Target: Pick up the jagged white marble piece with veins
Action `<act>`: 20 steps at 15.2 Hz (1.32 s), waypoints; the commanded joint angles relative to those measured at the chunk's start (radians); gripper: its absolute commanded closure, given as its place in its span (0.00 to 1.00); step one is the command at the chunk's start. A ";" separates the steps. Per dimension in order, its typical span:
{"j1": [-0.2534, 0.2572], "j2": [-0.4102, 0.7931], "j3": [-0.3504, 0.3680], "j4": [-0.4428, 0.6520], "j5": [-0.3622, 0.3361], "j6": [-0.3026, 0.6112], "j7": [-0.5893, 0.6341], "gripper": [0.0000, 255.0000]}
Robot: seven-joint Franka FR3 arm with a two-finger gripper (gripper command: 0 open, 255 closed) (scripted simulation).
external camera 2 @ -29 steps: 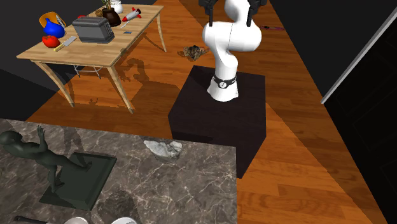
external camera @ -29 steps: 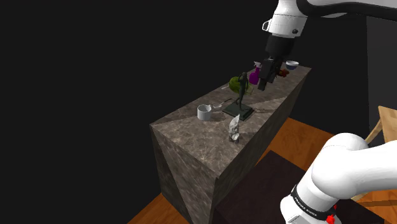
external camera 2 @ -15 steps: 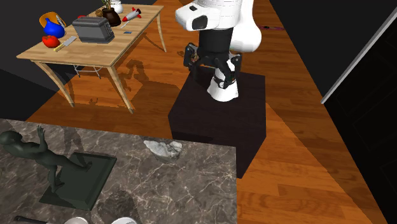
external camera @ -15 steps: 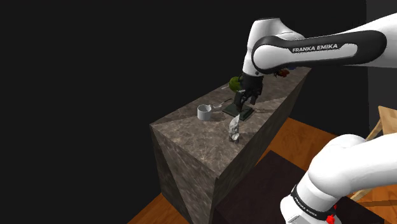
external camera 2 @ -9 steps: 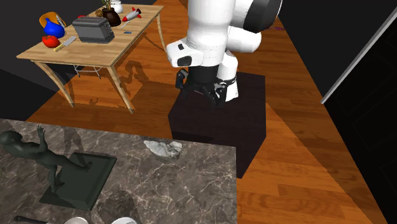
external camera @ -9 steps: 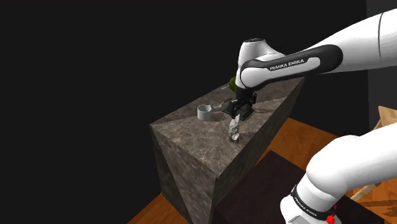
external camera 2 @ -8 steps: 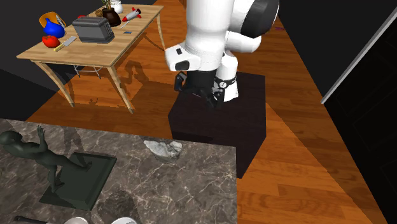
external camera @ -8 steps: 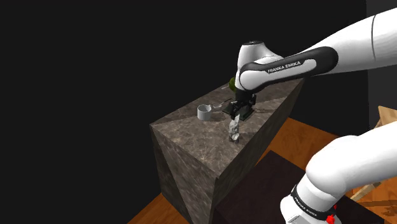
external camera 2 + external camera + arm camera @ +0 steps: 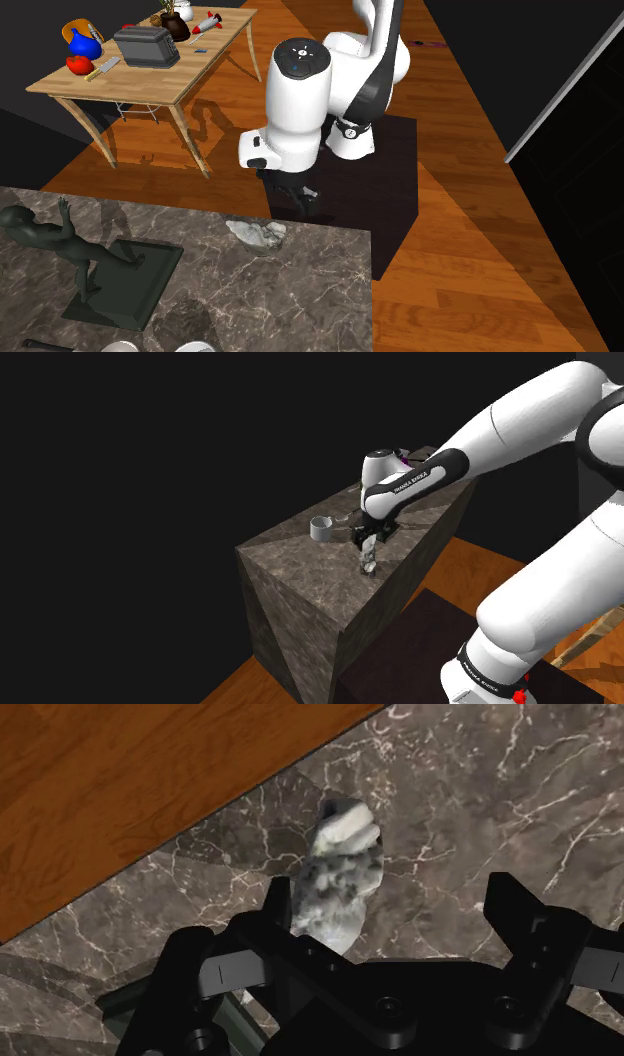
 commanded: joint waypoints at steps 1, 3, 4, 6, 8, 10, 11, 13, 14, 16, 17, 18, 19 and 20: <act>-0.023 0.075 0.001 0.015 -0.045 0.054 0.062 0.00; -0.044 0.153 -0.005 0.038 -0.098 0.101 0.126 0.00; -0.052 0.192 -0.010 0.051 -0.125 0.123 0.159 0.00; -0.061 0.254 -0.023 0.075 -0.170 0.154 0.212 0.00; -0.060 0.280 -0.028 0.073 -0.188 0.179 0.229 0.00; -0.059 0.307 -0.032 0.073 -0.207 0.204 0.246 0.00; -0.058 0.320 -0.034 0.074 -0.217 0.216 0.256 0.00; -0.056 0.348 -0.040 0.075 -0.237 0.240 0.274 0.00; -0.056 0.356 -0.042 0.076 -0.244 0.247 0.280 0.00; -0.056 0.356 -0.042 0.077 -0.243 0.247 0.279 1.00; -0.056 0.355 -0.042 0.076 -0.242 0.246 0.279 1.00; -0.056 0.355 -0.042 0.076 -0.242 0.246 0.279 1.00; -0.056 0.355 -0.042 0.076 -0.242 0.246 0.279 1.00; -0.056 0.355 -0.042 0.076 -0.242 0.246 0.279 1.00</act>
